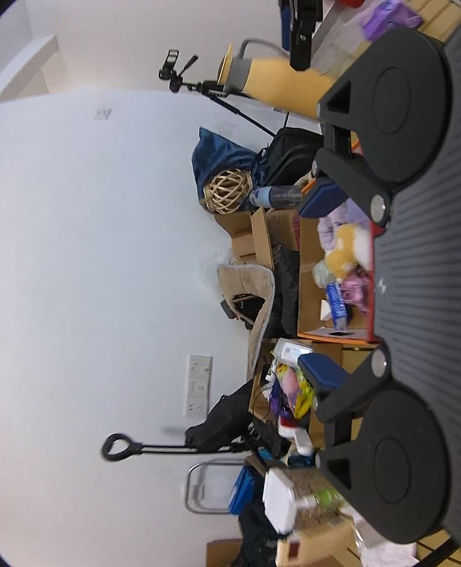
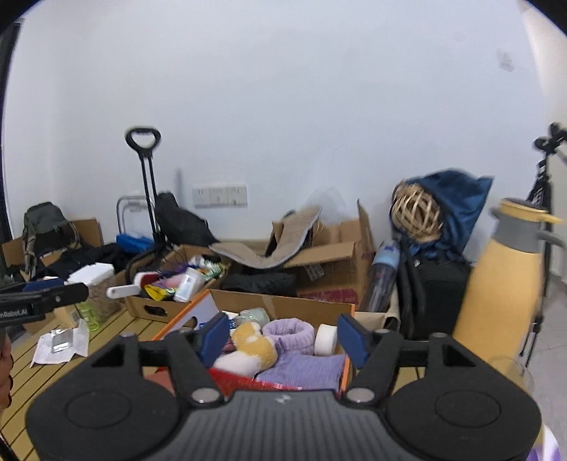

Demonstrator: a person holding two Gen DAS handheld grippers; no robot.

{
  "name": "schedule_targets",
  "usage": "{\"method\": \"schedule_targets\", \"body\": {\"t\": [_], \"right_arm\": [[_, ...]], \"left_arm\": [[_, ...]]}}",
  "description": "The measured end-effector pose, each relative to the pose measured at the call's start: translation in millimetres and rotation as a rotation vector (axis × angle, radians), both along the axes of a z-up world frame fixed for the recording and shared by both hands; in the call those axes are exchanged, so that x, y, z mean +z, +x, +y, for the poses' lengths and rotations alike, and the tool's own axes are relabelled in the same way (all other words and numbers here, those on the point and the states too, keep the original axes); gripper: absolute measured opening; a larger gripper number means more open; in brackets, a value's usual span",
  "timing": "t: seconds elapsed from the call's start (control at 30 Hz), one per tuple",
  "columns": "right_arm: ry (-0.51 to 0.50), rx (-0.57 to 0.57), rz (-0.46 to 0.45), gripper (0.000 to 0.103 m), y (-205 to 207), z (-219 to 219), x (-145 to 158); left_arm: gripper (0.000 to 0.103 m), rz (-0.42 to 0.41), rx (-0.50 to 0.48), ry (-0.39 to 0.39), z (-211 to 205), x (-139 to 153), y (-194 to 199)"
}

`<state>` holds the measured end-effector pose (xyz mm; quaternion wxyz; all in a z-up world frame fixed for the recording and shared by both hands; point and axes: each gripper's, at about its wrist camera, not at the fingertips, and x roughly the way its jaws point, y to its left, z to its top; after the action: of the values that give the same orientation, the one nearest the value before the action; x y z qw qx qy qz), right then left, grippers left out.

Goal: Organize soft objects
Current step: 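Move both tools back over the table items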

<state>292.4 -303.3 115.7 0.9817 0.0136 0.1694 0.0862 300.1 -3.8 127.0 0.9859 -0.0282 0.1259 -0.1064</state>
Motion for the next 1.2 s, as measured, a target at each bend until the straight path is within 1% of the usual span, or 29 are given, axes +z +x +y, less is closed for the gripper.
{"method": "schedule_targets", "body": {"t": [0.07,0.1,0.13,0.2,0.23,0.3,0.37,0.4,0.47,0.5,0.6,0.7,0.87,1.0,1.13,1.2], "right_arm": [[-0.028,-0.012,-0.060,0.073,-47,6,-9],[-0.046,-0.016,-0.084,0.076,-73,10,-15],[-0.054,-0.022,-0.108,0.081,-97,13,-22],[-0.075,-0.014,-0.152,0.086,-142,23,-37],[-0.089,0.007,-0.174,0.090,-163,27,-45],[-0.085,0.002,-0.188,0.092,-201,39,-59],[-0.069,0.009,-0.204,0.093,-233,47,-72],[-0.048,-0.005,-0.208,0.093,-248,51,-80],[-0.015,-0.039,-0.214,0.093,-275,58,-101],[-0.005,-0.044,-0.202,0.093,-284,60,-109],[0.007,-0.026,-0.141,0.093,-296,64,-126],[0.023,-0.031,-0.135,0.093,-294,66,-129],[0.068,-0.049,-0.109,0.093,-276,64,-134],[0.073,-0.042,-0.069,0.091,-252,73,-143],[0.095,-0.015,-0.029,0.090,-205,87,-147],[0.089,0.007,-0.010,0.086,-176,97,-149]], "left_arm": [[0.092,-0.044,0.005,0.004,5,-12,-45],[0.096,-0.060,0.007,0.010,7,-18,-66],[0.101,-0.085,0.009,0.018,10,-24,-92],[0.103,-0.126,0.019,0.025,14,-38,-135],[0.103,-0.137,0.022,0.044,15,-46,-157],[0.103,-0.134,0.042,0.055,18,-58,-191],[0.103,-0.121,0.063,0.035,23,-70,-221],[0.103,-0.114,0.066,0.025,26,-76,-235],[0.103,-0.090,0.068,0.021,30,-87,-253],[0.103,-0.074,0.067,0.027,31,-89,-257],[0.103,-0.062,0.071,0.030,34,-90,-256],[0.103,-0.072,0.081,0.022,34,-87,-248],[0.103,-0.042,0.067,0.023,31,-97,-223],[0.103,0.013,0.040,0.004,40,-108,-182],[0.103,0.040,0.015,0.001,56,-111,-115],[0.103,0.077,0.005,0.014,62,-112,-74]]}}
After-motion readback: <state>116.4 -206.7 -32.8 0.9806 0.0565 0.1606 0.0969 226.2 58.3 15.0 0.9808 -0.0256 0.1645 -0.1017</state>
